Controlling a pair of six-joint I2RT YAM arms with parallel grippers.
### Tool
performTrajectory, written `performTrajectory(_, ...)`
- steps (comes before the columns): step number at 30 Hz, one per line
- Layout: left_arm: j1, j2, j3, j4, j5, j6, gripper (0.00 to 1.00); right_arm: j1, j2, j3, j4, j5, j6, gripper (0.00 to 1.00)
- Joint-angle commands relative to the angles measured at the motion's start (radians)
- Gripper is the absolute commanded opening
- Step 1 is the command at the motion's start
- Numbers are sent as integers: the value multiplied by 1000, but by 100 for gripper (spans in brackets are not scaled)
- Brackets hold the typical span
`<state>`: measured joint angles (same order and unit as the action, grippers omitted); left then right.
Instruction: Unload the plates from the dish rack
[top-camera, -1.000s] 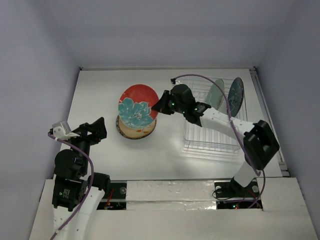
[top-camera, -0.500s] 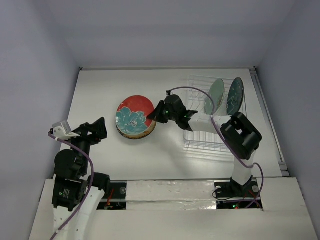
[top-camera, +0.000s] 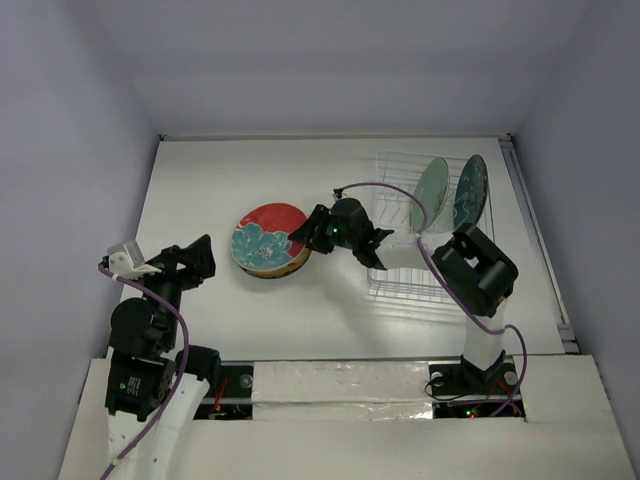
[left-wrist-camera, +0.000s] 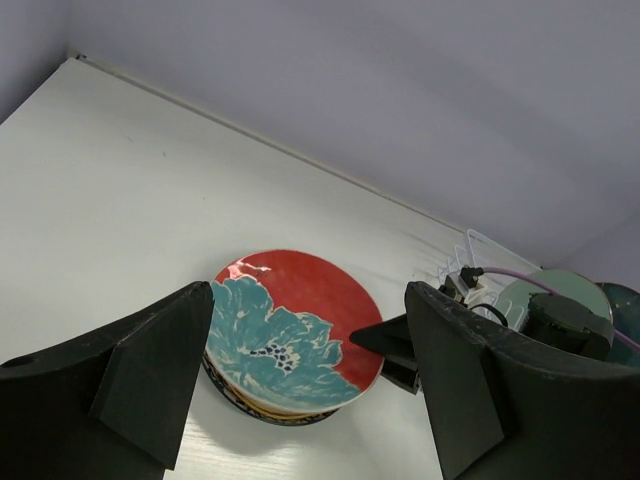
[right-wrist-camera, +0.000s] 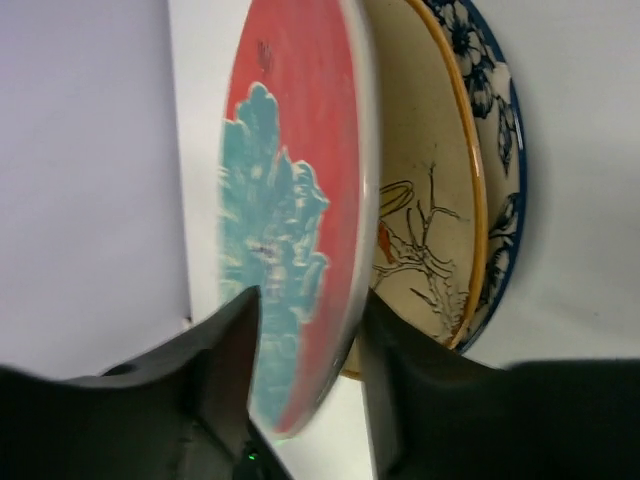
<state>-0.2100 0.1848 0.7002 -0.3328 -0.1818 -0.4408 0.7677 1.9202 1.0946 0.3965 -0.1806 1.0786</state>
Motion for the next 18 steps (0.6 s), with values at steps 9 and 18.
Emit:
performTrajectory(9, -5, -10, -2, 52, 21, 19, 75, 57, -50, 82, -134, 49, -206, 87)
performTrajectory(18, -5, -18, -2, 52, 19, 17, 75, 104, -76, 171, -479, 248, -419, 100)
